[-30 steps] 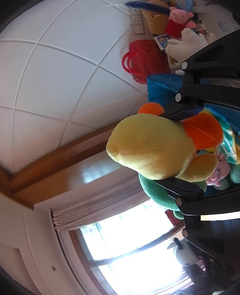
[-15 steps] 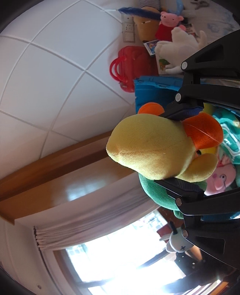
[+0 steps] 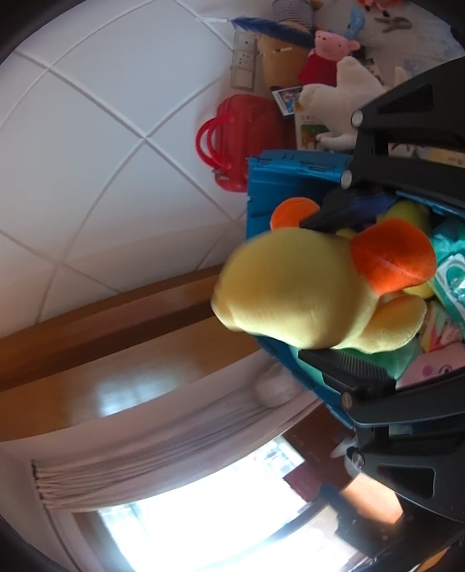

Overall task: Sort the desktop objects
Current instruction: 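Lift both plush toys and carry them over the blue crate, then open both grippers to drop the plush toys into the blue crate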

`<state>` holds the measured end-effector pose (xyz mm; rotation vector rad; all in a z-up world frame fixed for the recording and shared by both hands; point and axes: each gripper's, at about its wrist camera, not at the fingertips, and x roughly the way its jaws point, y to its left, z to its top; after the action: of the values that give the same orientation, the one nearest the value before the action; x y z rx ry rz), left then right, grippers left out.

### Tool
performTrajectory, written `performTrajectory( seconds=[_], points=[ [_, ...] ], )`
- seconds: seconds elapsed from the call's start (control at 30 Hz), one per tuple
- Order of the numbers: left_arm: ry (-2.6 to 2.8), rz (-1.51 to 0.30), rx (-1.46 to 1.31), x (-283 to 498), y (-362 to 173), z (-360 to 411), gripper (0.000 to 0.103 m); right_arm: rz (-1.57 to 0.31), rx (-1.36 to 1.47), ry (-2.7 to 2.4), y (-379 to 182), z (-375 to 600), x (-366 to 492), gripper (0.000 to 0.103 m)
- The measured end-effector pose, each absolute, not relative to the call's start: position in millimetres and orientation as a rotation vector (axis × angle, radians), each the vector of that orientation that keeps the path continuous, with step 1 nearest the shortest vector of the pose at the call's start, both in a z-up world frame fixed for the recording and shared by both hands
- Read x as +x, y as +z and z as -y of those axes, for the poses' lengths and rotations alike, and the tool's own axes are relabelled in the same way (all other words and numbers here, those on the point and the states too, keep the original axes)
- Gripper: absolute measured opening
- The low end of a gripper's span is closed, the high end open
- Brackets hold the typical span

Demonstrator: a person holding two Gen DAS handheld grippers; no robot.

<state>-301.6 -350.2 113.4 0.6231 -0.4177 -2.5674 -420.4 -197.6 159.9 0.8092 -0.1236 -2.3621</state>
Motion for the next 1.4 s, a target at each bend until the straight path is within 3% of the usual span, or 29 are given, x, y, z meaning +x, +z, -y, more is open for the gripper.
performTrajectory(
  seconds=[0.13,0.37,0.5,0.87,1.17,1.4],
  points=[
    [-2.585,0.435,0.538,-288,114,347,0.102,0.142,0.783,-2.367,167,190,-412,0.069],
    [-2.63,0.465,0.448,-261,110,335,0.103,0.197,0.668,-2.364,182,158,-366,0.071],
    [-2.654,0.422,0.379,-241,119,329,0.103,0.213,0.588,-2.399,179,132,-323,0.077],
    [-2.638,0.309,0.307,-189,116,313,0.103,0.084,0.534,-2.553,136,95,-230,0.086],
    [-2.552,0.244,0.319,-142,97,288,0.103,-0.007,0.564,-2.553,99,86,-191,0.087],
    [-2.518,0.213,0.31,-93,85,233,0.103,-0.032,0.578,-2.577,82,28,-157,0.087]
  ],
)
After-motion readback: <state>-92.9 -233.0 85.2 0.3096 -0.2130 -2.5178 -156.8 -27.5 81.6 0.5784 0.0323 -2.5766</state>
